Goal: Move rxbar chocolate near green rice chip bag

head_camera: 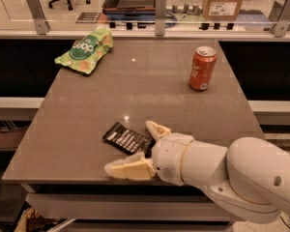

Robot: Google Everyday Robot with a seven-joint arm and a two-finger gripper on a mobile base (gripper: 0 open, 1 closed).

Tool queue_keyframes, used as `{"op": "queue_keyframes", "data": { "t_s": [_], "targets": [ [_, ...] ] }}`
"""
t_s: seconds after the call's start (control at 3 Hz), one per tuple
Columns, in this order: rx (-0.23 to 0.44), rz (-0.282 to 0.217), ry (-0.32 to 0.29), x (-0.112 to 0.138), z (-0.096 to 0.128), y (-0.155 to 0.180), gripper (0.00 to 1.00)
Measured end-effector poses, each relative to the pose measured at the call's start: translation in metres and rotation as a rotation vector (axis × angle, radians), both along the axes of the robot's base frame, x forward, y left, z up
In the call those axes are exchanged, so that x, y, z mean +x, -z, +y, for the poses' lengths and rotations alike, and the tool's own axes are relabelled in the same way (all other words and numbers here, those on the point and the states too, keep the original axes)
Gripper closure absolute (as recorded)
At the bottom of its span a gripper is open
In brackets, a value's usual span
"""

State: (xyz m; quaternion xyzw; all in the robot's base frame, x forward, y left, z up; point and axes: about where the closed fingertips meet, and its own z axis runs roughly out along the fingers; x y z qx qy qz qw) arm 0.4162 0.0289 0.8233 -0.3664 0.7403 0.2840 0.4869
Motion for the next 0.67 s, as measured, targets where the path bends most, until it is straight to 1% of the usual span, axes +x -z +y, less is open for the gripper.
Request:
{"op": "queue_keyframes", "data": {
  "t_s": [0.33, 0.67],
  "targets": [
    [0.023, 0.001, -0.008, 0.0023, 0.0182, 0.0055, 0.39],
    [0.025, 0.0, -0.01, 0.0025, 0.0207, 0.0056, 0.62]
  ]
}}
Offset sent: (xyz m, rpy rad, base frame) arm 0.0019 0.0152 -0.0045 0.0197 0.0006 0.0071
